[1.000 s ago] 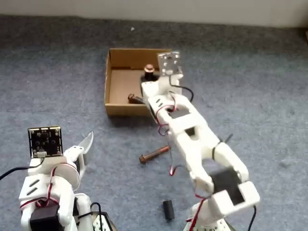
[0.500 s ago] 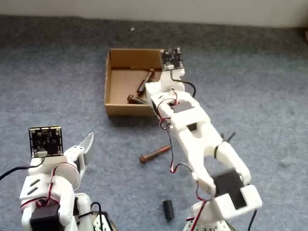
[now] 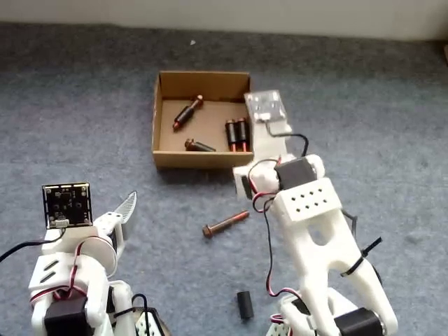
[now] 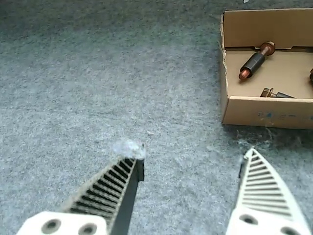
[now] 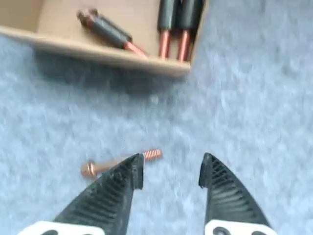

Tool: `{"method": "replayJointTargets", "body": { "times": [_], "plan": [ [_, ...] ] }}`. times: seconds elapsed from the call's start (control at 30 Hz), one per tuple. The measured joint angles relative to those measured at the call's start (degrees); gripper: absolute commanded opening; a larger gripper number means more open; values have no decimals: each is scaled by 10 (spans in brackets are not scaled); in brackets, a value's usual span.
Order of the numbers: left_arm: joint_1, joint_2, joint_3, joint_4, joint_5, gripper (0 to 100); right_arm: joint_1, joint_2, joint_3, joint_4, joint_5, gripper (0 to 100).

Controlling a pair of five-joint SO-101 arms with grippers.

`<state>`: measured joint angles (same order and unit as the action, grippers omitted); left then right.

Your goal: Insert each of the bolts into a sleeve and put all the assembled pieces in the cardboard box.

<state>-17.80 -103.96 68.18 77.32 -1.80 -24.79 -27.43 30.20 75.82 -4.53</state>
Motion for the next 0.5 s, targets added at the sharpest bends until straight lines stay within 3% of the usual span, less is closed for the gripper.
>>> {"method": "replayJointTargets", "body": {
  "times": [0.13,0.27,0.4,0.5],
  "plan": [
    [0,0,0,0,0,319,0,-4,0,145,0,180],
    [0,0,0,0,0,319,-27,-4,9,218,0,180],
    [0,0,0,0,0,319,-92,-9,74,230,-7,180],
    [0,0,0,0,0,319,-138,-9,129,204,-53,180]
  ]
}}
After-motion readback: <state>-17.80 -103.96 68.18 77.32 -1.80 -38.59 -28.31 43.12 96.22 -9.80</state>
